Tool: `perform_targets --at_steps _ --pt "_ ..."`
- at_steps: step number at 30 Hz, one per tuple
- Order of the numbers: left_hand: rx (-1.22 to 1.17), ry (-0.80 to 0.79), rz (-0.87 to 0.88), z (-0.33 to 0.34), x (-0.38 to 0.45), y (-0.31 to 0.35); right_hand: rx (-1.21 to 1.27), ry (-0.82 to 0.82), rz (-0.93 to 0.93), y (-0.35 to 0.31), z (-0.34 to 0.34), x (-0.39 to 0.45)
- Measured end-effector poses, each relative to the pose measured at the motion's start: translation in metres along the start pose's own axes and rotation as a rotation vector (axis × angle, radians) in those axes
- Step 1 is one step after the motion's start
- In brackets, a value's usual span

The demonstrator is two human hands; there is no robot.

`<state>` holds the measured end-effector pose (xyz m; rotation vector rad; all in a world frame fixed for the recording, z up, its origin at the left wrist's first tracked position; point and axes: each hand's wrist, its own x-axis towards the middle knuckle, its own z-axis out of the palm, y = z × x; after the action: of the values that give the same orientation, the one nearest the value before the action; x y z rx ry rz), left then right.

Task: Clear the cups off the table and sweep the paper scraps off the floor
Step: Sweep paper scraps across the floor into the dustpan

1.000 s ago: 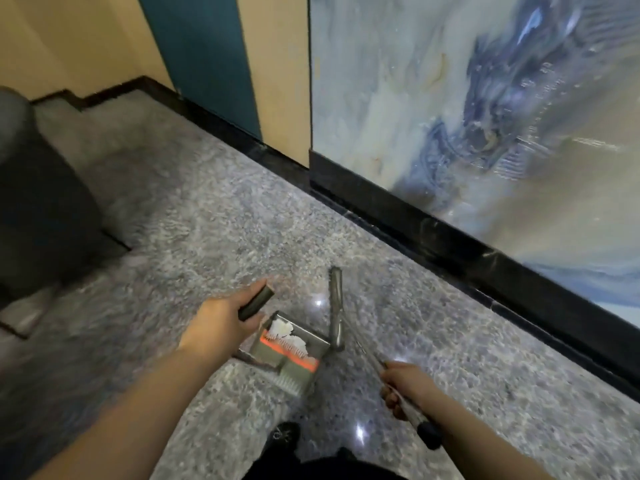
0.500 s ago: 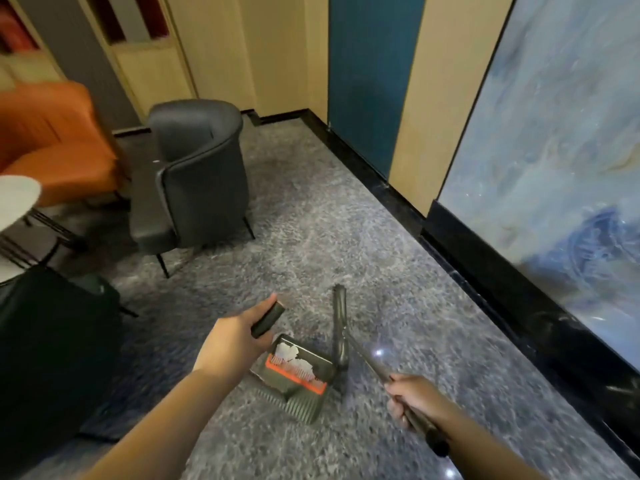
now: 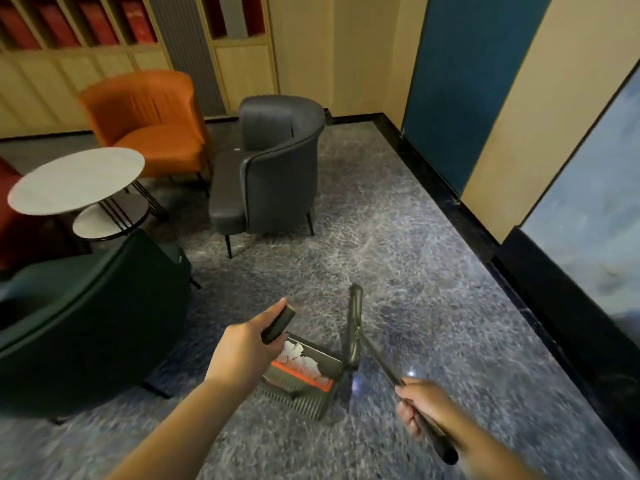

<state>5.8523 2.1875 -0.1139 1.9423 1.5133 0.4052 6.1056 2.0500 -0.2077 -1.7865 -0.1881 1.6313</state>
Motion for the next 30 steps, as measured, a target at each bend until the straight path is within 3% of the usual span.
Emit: perform_targets --at_steps 10,17,23,30 --pt "-0.077 0.149 -0.181 0.008 -0.022 -0.008 -0.229 -0.100 0.002 -0.045 -0.001 0.025" --pt "-0.055 0.326 -0.408 0.022 -0.074 -0.013 -0.574 -0.208 0.017 -0.063 0.012 0.045" --pt "-0.044 0.476 -0.653 0.032 -0.144 -0.041 -0.754 -0.361 0.043 -0.051 0.061 0.053" --pt "-0.077 0.680 -0.814 0.018 -0.222 -0.086 -0.870 -0.475 0.113 -0.021 0.142 0.051"
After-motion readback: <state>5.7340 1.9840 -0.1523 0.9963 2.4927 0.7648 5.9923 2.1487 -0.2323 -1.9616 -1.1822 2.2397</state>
